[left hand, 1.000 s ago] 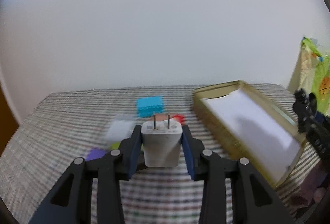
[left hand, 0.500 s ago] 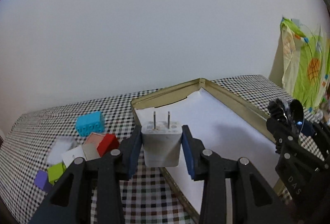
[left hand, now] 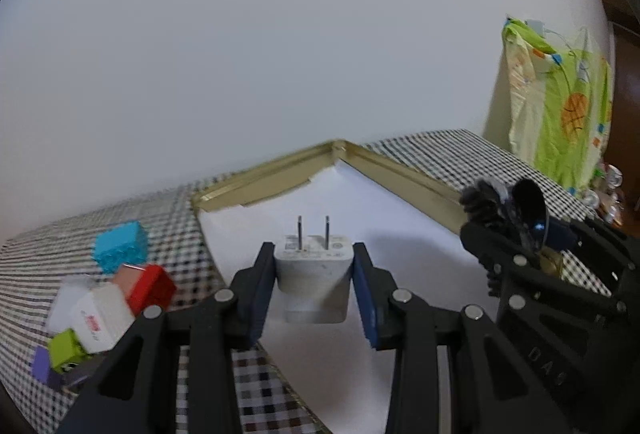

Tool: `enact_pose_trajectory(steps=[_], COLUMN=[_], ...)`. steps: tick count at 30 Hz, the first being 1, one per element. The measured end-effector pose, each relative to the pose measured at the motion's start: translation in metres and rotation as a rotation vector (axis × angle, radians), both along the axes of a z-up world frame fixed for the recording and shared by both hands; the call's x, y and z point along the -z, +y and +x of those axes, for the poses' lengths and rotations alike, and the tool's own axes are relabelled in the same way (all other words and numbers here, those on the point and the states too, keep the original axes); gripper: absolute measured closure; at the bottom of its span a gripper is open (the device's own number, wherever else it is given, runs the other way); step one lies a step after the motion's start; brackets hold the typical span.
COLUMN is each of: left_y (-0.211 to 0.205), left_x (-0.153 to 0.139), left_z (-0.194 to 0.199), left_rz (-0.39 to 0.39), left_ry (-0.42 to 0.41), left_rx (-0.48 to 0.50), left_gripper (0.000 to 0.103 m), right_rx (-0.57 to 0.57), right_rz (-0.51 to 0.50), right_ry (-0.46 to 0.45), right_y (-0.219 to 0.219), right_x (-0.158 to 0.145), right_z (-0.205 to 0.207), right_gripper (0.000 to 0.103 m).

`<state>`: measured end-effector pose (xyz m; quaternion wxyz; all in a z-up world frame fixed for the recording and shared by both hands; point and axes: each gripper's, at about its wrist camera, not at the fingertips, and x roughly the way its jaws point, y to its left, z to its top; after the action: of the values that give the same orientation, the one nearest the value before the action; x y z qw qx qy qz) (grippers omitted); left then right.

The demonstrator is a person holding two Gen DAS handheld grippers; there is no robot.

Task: Organize rigid objects
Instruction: 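Carry the charger and clip into the gold tin tray and release both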

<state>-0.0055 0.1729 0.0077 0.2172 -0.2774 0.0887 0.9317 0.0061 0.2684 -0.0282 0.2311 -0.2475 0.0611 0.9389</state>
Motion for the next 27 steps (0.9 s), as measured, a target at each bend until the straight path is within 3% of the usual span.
enact_pose_trajectory(steps=[2,3,6,7,11,14,17,20,24,27], left_y=[-0.002,-0.005,-0.016,-0.020,-0.039,-0.054,-0.070,-0.079,-0.081,-0.088], left_x=[0.006,0.006,0.000,-0.005,-0.019,-0.019,-0.014,-0.011,-0.007,-0.006], left_z=[-0.005,-0.007,-0.003,0.002,0.017,0.015,0.005,0.002,0.005,0.009], left_rz=[0.017,0.036,0.102,0.112,0.118,0.080,0.073,0.080,0.027,0.037], left_ry=[-0.044,-0.066,-0.054,-0.012,0.135,0.176,0.139,0.112,0.136,0.134], left_rx=[0.001,-0.004,-0.019,-0.043,-0.124,-0.234,-0.312,-0.332,-0.348,-0.353], left_gripper=[0.066,0.065,0.035,0.025,0.002,0.001,0.001,0.001,0.001,0.001], right_rx=[0.001,0.005,0.048,0.066,0.165,0.225,0.263,0.287,0.294,0.302], right_rz=[-0.011,-0.015,0.003,0.017,0.052,0.014,-0.046,-0.047,0.000,0.033], right_ry=[0.003,0.013,0.070,0.101,0.201,0.232,0.245,0.241,0.235,0.254], right_y=[0.002,0.002,0.002,0.002,0.009,0.022,0.037,0.042,0.036,0.031], right_x=[0.000,-0.001,-0.005,-0.008,-0.017,-0.018,-0.015,-0.013,-0.015,-0.018], right_z=[0.001,0.002,0.012,0.016,0.034,0.041,0.046,0.045,0.046,0.052], right_gripper=[0.054,0.048,0.027,0.026,0.022,0.020,0.019,0.019,0.020,0.019])
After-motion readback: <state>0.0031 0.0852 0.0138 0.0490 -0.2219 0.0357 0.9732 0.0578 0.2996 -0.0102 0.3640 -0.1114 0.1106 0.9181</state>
